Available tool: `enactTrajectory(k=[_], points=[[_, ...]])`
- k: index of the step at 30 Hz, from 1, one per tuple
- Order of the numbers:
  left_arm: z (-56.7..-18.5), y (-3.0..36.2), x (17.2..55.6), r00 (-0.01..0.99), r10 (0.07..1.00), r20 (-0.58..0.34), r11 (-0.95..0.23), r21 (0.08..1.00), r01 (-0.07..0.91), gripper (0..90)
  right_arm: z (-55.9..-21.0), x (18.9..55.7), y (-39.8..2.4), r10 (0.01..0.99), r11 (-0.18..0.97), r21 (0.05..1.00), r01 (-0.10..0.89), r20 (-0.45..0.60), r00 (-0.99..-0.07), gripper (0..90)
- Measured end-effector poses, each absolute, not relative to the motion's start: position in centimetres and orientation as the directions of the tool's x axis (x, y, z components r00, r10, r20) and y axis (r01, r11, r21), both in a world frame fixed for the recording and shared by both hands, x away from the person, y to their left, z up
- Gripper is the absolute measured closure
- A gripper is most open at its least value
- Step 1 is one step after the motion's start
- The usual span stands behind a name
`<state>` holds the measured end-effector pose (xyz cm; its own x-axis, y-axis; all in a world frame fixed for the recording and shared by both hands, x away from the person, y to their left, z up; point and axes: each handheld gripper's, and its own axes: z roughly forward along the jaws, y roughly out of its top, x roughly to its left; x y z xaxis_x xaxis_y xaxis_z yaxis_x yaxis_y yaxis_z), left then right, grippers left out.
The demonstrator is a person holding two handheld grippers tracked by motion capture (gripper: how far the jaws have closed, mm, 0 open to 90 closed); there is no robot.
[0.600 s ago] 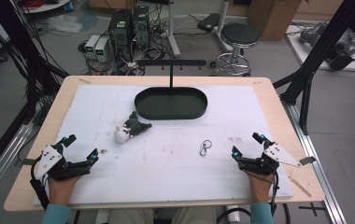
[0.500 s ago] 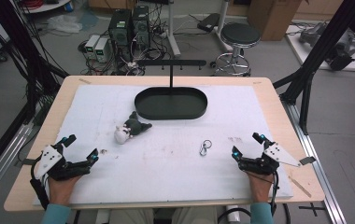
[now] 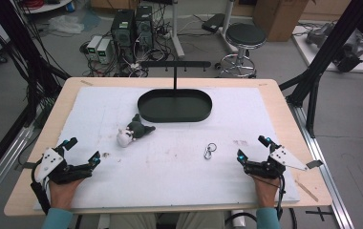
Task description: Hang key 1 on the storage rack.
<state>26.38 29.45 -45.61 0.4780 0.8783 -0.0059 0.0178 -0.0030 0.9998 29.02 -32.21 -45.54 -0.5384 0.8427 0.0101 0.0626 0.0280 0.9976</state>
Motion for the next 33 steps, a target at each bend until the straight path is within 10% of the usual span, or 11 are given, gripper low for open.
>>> enactTrajectory(k=[33], points=[[-37.8,26.6,31.6,0.571,0.813,0.112,-0.281,0.935,0.217,1.7,-45.6,29.0,-32.2,0.841,0.026,0.997,0.068,0.015,-0.541,0.7]])
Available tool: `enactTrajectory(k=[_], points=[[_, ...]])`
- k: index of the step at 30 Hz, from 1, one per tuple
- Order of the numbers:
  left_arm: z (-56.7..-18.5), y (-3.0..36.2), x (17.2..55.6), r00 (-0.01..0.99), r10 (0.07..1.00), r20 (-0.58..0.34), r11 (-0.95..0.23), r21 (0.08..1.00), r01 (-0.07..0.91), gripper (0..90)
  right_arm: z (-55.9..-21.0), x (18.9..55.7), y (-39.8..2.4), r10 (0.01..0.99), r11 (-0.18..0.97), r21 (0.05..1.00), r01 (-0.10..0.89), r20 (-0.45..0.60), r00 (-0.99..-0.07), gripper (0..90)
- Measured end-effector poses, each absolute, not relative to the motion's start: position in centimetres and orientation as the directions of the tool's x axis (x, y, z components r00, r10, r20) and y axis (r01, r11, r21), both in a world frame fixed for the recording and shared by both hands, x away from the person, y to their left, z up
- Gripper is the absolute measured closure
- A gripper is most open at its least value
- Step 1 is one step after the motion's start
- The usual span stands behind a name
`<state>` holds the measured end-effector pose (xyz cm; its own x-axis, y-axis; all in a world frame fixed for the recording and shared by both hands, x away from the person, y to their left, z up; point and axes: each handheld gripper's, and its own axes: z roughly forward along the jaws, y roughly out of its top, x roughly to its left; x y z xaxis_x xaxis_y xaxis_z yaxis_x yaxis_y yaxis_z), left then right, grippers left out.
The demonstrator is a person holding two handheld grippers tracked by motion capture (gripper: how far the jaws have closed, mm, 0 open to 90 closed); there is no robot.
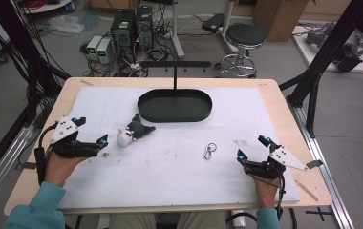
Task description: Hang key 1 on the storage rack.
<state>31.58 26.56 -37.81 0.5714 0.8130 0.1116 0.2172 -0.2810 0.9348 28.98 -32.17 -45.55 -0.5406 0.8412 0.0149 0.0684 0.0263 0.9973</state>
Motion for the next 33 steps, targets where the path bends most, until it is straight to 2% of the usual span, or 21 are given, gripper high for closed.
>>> enactTrajectory(k=[11,21,33], points=[[-36.9,24.8,33.8,0.627,0.772,0.105,-0.354,0.890,0.286,1.7,-45.5,29.0,-32.2,0.842,0.028,0.997,0.069,0.014,-0.539,0.7],[-36.7,23.2,35.9,0.657,0.744,0.119,-0.455,0.810,0.369,1.7,-45.5,29.0,-32.2,0.842,0.028,0.997,0.065,0.012,-0.540,0.6],[-38.4,21.7,37.7,0.669,0.738,0.092,-0.517,0.714,0.472,1.7,-45.5,29.0,-32.2,0.842,0.028,0.998,0.064,0.011,-0.539,0.7]])
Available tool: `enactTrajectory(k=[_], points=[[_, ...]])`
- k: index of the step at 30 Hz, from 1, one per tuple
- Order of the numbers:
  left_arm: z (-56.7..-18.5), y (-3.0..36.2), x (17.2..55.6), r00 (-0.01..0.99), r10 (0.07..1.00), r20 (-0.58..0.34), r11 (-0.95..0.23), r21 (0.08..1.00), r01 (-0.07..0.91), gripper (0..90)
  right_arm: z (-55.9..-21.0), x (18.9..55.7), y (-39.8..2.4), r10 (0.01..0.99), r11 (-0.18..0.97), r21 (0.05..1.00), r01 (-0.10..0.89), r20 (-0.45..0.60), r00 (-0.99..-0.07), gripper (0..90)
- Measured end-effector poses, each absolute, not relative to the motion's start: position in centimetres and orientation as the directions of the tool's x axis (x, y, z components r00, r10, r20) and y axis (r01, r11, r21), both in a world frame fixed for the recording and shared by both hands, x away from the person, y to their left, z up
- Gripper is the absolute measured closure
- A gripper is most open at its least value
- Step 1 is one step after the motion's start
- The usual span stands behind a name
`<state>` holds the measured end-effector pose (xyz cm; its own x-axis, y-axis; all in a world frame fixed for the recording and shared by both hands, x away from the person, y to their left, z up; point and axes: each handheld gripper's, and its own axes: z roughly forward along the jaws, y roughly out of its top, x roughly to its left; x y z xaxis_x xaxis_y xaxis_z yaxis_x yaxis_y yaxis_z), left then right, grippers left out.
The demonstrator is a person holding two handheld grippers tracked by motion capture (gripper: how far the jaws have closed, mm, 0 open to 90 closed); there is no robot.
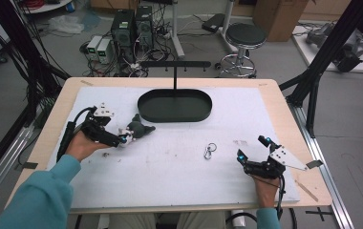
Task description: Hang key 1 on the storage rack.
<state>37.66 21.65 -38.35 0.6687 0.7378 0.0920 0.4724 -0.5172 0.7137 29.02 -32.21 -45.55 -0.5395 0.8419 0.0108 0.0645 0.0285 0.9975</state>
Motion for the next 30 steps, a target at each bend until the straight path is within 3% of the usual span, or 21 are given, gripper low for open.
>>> enactTrajectory(k=[23,24,27,30], points=[[-40.8,19.6,39.5,0.661,0.745,0.083,-0.572,0.590,0.570,3.2,-45.5,29.0,-32.2,0.840,0.025,0.998,0.065,0.014,-0.543,0.7],[-40.9,19.5,39.5,0.657,0.749,0.080,-0.568,0.588,0.576,3.7,-45.6,29.1,-32.3,0.841,0.027,0.998,0.063,0.011,-0.542,0.7],[-41.0,19.5,39.6,0.666,0.741,0.081,-0.579,0.578,0.575,16.7,-45.6,29.1,-32.3,0.840,0.023,0.998,0.063,0.015,-0.543,0.7],[-41.1,19.4,39.6,0.666,0.742,0.080,-0.580,0.575,0.578,16.7,-45.6,29.0,-32.2,0.841,0.021,0.998,0.067,0.019,-0.541,0.7]])
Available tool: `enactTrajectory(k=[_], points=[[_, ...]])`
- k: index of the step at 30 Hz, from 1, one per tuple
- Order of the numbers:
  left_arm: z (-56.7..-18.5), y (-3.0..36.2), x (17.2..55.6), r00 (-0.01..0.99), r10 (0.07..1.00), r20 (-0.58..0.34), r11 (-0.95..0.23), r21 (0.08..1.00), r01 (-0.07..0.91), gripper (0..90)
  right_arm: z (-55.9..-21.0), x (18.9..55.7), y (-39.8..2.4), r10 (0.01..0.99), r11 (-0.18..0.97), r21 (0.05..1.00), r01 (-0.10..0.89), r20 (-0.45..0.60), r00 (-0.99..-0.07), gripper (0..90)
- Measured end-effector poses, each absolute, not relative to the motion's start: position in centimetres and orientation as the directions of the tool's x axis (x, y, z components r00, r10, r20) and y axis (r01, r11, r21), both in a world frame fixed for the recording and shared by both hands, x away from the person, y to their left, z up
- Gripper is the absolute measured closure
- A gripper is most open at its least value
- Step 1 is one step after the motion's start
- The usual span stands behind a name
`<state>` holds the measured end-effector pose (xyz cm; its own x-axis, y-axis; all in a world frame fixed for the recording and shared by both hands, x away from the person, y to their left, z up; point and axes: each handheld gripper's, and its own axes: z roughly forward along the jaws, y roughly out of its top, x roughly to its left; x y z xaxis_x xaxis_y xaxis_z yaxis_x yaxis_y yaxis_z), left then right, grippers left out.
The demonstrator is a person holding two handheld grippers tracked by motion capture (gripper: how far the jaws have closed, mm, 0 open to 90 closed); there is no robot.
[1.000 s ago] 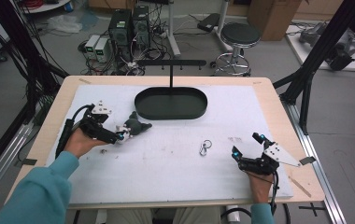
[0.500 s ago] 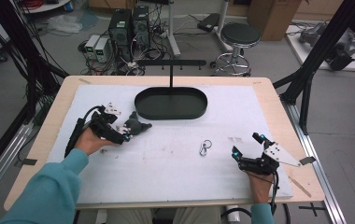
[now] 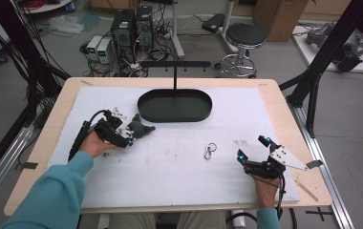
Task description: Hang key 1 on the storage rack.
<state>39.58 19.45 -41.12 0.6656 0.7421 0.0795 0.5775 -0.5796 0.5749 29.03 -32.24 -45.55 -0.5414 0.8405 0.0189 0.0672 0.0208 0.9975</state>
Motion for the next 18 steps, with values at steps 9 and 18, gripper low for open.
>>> enactTrajectory(k=[9,18], points=[[-41.42,19.21,39.69,0.665,0.744,0.066,-0.587,0.540,0.603,25.7,-45.55,29.07,-32.27,0.839,0.026,0.998,0.063,0.012,-0.543,0.7],[-41.16,19.06,39.48,0.669,0.741,0.053,-0.584,0.542,0.604,47.5,-45.55,29.06,-32.26,0.839,0.026,0.998,0.063,0.013,-0.544,0.7]])
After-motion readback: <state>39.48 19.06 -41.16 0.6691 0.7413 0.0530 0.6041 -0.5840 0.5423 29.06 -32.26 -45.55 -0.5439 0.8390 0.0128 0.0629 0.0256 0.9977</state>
